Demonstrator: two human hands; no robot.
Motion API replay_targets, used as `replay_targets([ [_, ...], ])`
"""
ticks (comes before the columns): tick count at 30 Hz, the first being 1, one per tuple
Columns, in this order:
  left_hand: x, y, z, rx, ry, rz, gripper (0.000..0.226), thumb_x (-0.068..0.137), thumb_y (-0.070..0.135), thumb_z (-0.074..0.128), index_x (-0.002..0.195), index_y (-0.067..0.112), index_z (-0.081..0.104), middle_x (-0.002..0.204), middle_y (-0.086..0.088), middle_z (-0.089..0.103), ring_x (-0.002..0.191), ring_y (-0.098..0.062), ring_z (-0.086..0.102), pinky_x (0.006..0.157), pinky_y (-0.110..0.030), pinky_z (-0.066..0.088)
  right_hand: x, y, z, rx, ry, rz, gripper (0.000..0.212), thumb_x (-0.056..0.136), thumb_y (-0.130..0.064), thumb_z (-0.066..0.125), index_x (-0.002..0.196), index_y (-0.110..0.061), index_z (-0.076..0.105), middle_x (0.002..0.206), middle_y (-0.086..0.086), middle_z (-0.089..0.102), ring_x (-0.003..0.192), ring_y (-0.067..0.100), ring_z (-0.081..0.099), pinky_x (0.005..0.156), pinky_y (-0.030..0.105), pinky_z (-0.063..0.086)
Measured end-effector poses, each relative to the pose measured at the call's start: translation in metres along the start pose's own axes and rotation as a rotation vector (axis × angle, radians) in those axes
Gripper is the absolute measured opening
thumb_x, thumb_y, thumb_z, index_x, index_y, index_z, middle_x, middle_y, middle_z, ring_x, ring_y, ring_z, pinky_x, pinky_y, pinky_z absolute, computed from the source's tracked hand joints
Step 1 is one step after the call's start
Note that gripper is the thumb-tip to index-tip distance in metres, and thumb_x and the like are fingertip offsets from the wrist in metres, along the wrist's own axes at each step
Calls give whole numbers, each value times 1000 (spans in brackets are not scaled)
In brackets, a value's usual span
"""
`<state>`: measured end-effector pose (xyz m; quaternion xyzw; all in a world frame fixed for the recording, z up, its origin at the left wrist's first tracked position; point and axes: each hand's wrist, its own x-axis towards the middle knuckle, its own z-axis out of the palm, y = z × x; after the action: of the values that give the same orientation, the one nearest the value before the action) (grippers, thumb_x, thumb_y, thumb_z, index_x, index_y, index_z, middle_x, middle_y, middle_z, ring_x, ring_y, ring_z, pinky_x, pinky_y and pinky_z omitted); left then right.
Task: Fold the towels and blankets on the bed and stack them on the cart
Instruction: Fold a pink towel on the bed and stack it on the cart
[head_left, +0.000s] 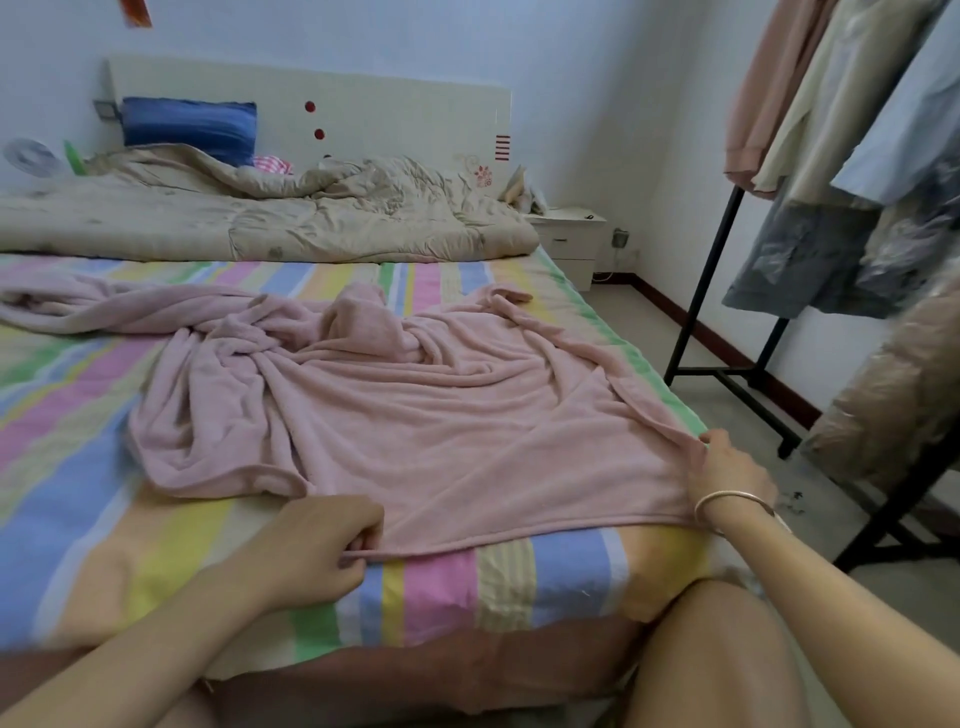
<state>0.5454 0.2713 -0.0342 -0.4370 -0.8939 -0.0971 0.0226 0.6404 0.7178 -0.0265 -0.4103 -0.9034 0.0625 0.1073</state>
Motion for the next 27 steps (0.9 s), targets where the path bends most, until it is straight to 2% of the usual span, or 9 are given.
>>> replay_targets([
  [4, -4, -4, 5, 18, -1, -81, 15, 66, 33, 49, 75, 33, 37, 67, 11, 49, 63, -9, 49, 57, -32, 42, 11, 14, -2, 346, -17, 191, 28, 96, -22, 41, 111, -7, 60, 102, 21, 65, 86, 35, 58, 78, 40, 48],
  [9, 0, 1, 12, 41, -44, -78, 16, 64, 35, 48, 72, 33, 34, 66, 8, 51, 61, -12, 49, 55, -32, 38, 6, 47, -14, 587, -175, 485, 30, 97, -1, 37, 117, 0, 60, 113, 16, 63, 109, 30, 59, 90, 32, 47],
  [12, -1, 1, 15, 49, -71, -63, 17, 63, 35, 48, 70, 33, 33, 65, 6, 49, 61, -12, 47, 53, -30, 34, 9, 68, 2, 842, -192, 567, 17, 95, -4, 40, 95, -6, 57, 76, 10, 52, 70, 28, 53, 60, 33, 40],
  [14, -1, 1, 15, 40, -86, -70, 17, 64, 34, 49, 70, 32, 34, 65, 6, 49, 62, -12, 47, 53, -29, 32, 14, 82, 17, 923, -125, 657, 19, 90, -2, 41, 73, -5, 49, 65, 13, 41, 57, 25, 38, 57, 35, 33],
  [16, -1, 3, 13, 40, -132, -87, 15, 64, 34, 48, 72, 31, 36, 66, 6, 50, 64, -11, 48, 55, -29, 34, 11, 80, 16, 842, -133, 593, 21, 87, -1, 45, 68, -7, 51, 71, 16, 48, 60, 26, 41, 61, 37, 38],
  [19, 1, 7, 7, 51, -211, -71, 14, 63, 36, 47, 72, 31, 38, 66, 8, 51, 62, -8, 47, 55, -26, 34, 4, 70, 10, 558, -95, 446, 22, 88, -7, 55, 106, -15, 65, 108, 19, 61, 95, 38, 57, 85, 45, 49],
  [21, 0, 13, 4, 31, -245, -59, 13, 63, 37, 48, 71, 32, 38, 67, 12, 52, 60, -4, 45, 52, -22, 30, -4, 58, 7, 328, 7, 342, 35, 85, -12, 59, 120, -17, 60, 125, 18, 55, 115, 39, 49, 96, 47, 44],
  [24, 0, 22, 5, 29, -248, -63, 20, 70, 49, 53, 71, 32, 43, 67, 14, 55, 60, -1, 48, 52, -16, 30, -24, 14, 7, 235, 102, 46, 39, 84, -15, 59, 123, -18, 57, 126, 14, 52, 117, 35, 45, 98, 44, 38],
  [27, 7, 27, 2, 35, -177, -150, 49, 79, 73, 38, 70, 25, 47, 64, 10, 54, 61, -4, 49, 60, -23, 40, -58, -41, 21, 230, 29, -283, 43, 89, -34, 46, 128, -21, 55, 133, 9, 52, 122, 31, 45, 101, 42, 37],
])
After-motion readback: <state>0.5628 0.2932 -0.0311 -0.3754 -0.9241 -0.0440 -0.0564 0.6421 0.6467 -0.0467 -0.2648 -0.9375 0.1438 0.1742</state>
